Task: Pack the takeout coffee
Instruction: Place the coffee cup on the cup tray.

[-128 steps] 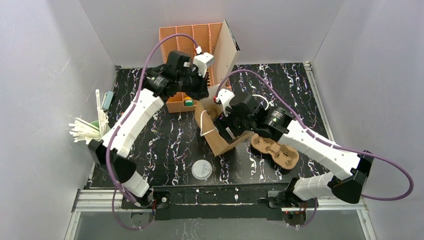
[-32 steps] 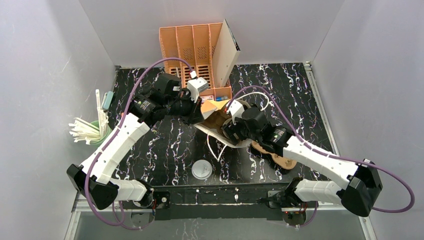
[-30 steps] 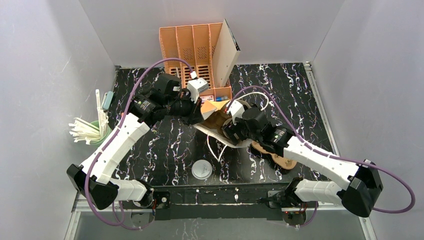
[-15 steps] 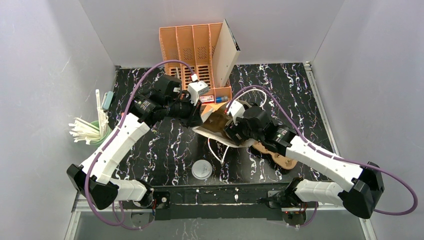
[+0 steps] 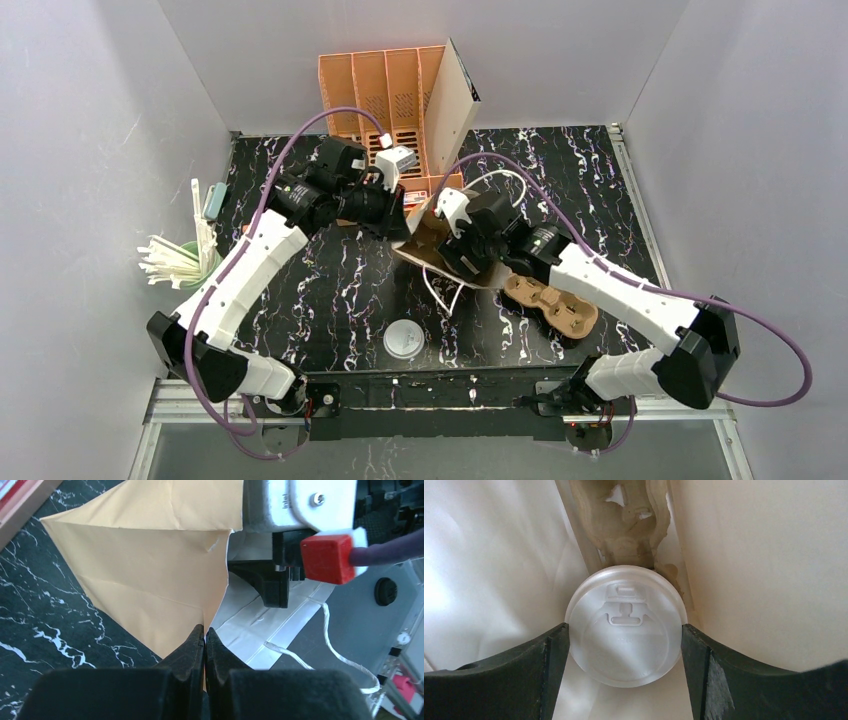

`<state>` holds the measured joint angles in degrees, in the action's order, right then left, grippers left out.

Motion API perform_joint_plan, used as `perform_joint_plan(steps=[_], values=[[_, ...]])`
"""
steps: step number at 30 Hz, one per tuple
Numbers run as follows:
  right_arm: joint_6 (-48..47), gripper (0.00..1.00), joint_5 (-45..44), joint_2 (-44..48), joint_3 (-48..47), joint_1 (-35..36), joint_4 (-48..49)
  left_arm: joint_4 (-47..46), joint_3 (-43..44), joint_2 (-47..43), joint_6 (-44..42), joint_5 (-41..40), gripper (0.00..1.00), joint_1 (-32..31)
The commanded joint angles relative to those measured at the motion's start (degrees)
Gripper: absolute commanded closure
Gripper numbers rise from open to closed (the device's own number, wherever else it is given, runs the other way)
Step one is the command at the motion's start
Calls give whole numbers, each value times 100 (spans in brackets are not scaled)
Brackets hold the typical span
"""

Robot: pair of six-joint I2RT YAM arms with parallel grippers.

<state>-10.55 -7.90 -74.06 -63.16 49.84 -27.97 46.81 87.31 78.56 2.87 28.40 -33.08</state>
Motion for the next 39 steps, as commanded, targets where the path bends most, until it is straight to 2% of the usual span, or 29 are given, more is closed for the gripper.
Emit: perform_joint_plan(steps=[1,6,12,39], values=[[228,59,378,-229,-715,-20,-737,-73,23,-29,670,476,100,261],[382,59,502,-462,-1168,48,-1484,-551,-469,-361,1403,430,100,802],[469,61,686,-630,-1271,151,-1783,-580,-506,-303,1690,437,100,900],[133,61,610,-1178,-332,177,-784,-532,-646,-219,1410,129,98,900]])
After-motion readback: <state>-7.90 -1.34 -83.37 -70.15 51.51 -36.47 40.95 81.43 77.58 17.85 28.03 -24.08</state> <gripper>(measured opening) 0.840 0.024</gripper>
